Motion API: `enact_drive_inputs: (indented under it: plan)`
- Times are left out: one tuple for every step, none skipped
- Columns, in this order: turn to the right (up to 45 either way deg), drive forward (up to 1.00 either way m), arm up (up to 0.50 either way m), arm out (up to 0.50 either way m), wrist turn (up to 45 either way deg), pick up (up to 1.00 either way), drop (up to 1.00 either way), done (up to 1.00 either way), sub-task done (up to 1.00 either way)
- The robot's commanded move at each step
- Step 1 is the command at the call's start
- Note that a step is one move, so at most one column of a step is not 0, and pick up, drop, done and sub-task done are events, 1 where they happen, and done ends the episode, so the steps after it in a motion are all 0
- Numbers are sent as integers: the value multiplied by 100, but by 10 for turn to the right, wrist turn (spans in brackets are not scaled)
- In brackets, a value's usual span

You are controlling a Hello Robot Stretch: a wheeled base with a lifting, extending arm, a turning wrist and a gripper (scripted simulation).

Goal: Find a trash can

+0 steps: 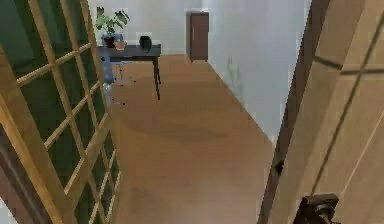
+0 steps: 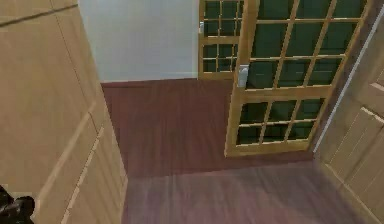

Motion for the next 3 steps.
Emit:
enact_drive_inputs:
  plan:
    - [450,0,0,0,0,0,0,0,0]
    - [360,0,0,0,0,0,0,0,0]
    - [0,100,0,0,0,0,0,0,0]
